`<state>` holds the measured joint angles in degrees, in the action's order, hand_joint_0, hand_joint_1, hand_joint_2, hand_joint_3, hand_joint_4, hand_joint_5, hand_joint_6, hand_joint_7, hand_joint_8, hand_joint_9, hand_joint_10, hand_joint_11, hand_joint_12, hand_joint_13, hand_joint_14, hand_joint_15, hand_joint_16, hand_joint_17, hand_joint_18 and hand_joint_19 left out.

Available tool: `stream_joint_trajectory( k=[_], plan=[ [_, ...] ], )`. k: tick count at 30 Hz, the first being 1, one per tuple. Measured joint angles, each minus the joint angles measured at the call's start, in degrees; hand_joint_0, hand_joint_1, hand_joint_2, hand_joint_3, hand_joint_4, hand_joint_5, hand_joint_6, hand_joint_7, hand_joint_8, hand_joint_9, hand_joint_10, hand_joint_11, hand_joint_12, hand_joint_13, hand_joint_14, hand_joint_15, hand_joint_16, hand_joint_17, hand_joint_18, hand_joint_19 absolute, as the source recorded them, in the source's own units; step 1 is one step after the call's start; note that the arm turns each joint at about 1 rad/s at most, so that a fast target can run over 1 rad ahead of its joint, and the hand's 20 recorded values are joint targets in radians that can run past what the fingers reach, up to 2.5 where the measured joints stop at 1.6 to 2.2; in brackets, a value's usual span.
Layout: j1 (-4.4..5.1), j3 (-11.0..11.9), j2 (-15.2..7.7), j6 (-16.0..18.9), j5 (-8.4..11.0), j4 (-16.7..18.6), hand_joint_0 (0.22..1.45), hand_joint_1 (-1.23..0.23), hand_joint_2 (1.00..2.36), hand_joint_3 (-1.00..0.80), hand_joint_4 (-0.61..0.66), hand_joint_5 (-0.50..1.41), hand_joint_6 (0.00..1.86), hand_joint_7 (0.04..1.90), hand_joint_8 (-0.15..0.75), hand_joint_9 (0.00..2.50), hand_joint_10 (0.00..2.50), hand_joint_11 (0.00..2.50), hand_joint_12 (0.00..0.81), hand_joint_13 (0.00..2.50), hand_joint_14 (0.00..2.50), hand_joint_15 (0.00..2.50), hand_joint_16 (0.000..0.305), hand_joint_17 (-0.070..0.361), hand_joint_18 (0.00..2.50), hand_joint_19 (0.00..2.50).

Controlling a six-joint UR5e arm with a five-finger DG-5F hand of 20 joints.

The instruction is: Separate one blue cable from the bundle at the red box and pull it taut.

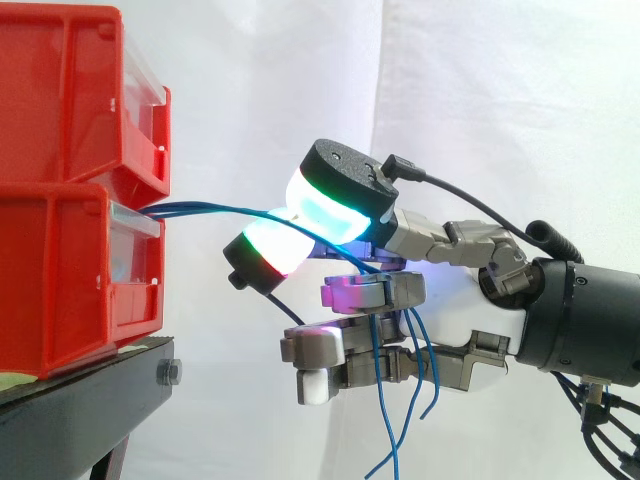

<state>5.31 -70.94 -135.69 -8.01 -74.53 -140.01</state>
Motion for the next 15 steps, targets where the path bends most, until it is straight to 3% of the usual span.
stream_joint_trajectory(
  k=[4, 8, 11, 15],
  plan=[
    [0.03, 0.0, 0.0, -0.1, 0.00, 0.0, 0.74, -0.98, 1.00, -0.50, -0.02, -0.18, 0.82, 1.13, 0.230, 0.91, 1.14, 2.12, 0.394, 0.74, 0.03, 1.13, 0.053, 0.120, 0.66, 0.75],
    [0.03, 0.0, 0.0, -0.1, 0.00, 0.0, 0.59, -0.96, 1.00, -0.50, -0.02, -0.17, 0.82, 1.12, 0.237, 0.93, 0.97, 2.10, 0.399, 0.69, 0.03, 1.02, 0.053, 0.120, 0.63, 0.77],
    [0.01, 0.0, 0.0, 0.0, 0.00, 0.0, 0.49, -0.80, 1.00, -0.50, 0.00, -0.15, 0.78, 1.10, 0.262, 1.00, 0.85, 2.04, 0.429, 0.67, 0.03, 0.92, 0.058, 0.130, 0.63, 0.77],
    [0.01, 0.0, 0.0, 0.0, 0.00, 0.0, 0.50, -0.58, 1.00, -0.50, -0.03, -0.13, 0.73, 1.14, 0.241, 1.10, 0.52, 2.05, 0.427, 0.68, 0.03, 0.84, 0.057, 0.128, 0.62, 0.78]
  ],
)
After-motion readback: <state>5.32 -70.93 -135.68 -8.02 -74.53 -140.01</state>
